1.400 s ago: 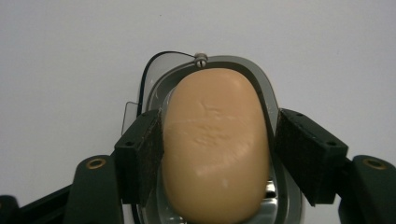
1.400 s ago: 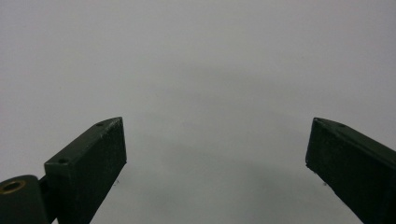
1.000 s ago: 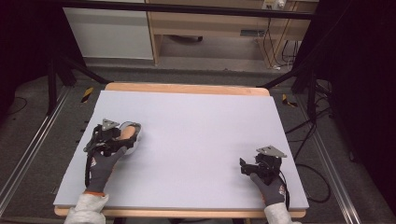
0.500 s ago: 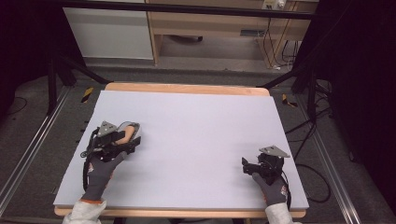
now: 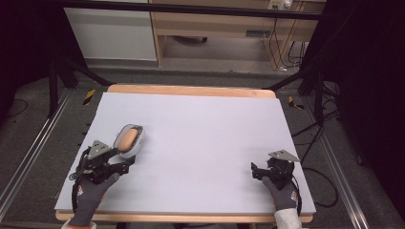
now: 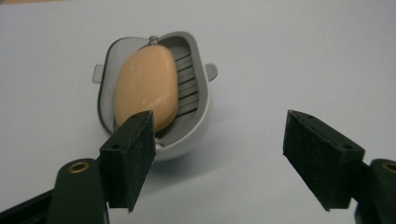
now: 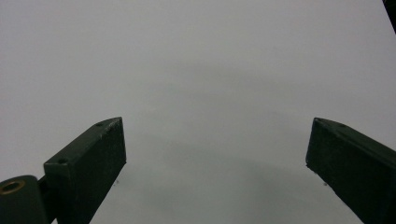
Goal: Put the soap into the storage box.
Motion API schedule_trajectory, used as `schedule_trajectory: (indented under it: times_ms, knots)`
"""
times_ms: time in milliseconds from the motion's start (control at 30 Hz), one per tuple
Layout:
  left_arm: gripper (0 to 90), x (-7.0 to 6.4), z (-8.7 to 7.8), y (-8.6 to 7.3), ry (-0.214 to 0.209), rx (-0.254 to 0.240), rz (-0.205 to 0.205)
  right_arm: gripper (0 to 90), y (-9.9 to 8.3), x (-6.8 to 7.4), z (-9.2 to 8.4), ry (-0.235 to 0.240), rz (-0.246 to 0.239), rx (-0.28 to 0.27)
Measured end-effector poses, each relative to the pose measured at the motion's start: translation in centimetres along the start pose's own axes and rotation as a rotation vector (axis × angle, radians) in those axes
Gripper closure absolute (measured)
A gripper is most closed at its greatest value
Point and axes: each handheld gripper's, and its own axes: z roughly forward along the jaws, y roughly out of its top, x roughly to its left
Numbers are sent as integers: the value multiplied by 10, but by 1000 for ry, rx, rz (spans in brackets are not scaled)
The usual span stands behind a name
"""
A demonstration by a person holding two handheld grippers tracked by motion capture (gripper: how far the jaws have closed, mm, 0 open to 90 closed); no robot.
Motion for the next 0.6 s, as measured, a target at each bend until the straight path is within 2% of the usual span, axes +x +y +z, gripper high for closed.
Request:
schedule_trajectory:
  times_ms: [200,433,600]
  knots:
    - [232,12,-2,-18,28,33,-23,52,-3,-6,1,-13,10,7]
    - [219,25,0,-28,71,69,-41,52,-4,-13,1,-29,19,9]
    - [216,34,4,-33,84,86,-57,53,-5,-17,2,-39,17,18]
